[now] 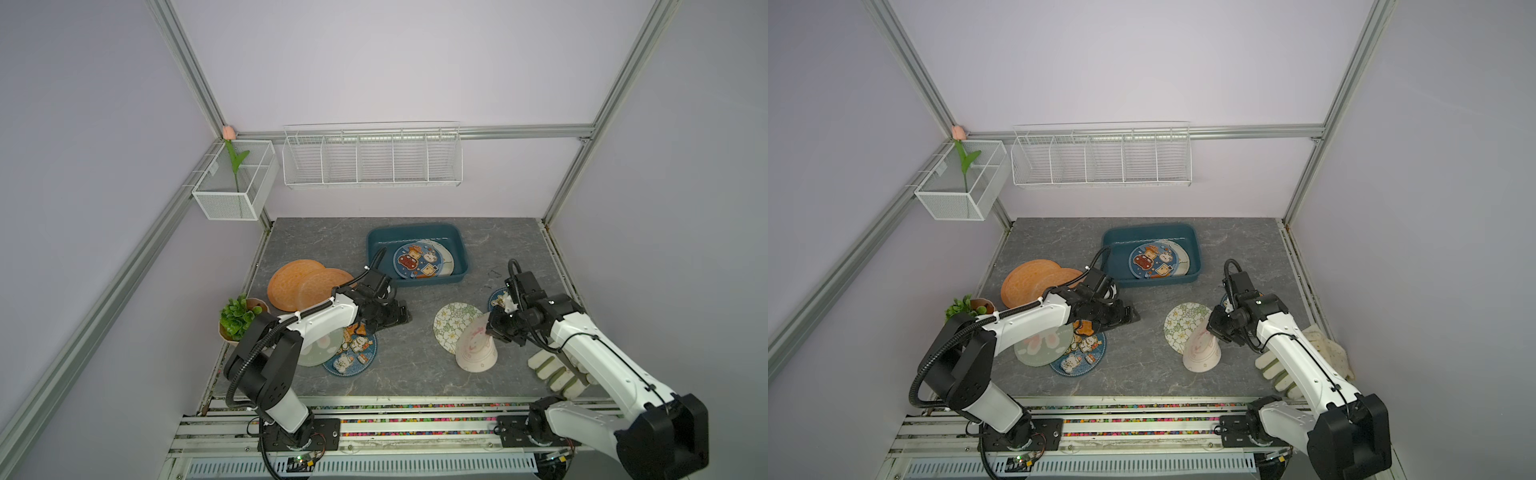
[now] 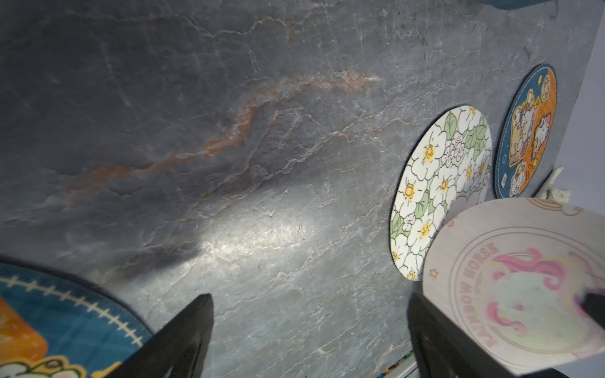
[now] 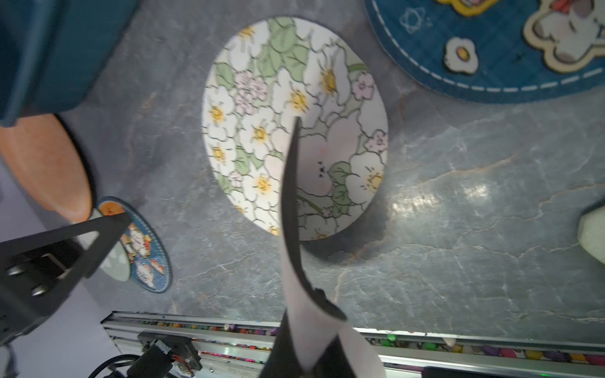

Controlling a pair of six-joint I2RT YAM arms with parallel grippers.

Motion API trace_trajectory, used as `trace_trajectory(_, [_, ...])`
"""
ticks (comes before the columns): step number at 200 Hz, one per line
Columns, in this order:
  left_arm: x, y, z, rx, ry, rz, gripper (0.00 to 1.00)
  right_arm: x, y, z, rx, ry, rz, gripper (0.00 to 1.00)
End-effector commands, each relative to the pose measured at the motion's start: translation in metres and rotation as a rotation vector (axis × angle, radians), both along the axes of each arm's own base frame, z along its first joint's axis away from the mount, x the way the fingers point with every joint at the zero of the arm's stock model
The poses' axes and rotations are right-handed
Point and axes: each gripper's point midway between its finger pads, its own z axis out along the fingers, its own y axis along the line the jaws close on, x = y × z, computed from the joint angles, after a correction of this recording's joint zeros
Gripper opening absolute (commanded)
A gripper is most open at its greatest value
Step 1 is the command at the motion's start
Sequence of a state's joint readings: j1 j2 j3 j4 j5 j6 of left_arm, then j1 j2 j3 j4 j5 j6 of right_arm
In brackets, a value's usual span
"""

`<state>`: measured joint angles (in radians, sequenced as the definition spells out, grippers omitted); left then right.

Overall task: Put the coasters into the storage box
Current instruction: Pick up the coaster from the center of the board, then place the coaster in the storage box.

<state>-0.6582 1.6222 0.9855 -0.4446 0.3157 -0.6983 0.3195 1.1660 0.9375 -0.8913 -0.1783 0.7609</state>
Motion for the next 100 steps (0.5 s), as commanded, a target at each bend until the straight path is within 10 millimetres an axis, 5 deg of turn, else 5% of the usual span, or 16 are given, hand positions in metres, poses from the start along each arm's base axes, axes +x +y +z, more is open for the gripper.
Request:
trace_trajectory(1, [0.003,-0.002,0.007,-0.021,-0.016,-0.006,0.92,0.014,0.019,0.025,0.061,-0.041,0.061,0.07])
trace_trajectory(100, [0.003,0.008,0.006,-0.037,-0.018,0.035,0.93,0.149,0.094,0.092,0.182,-0.250,0.225,0.07])
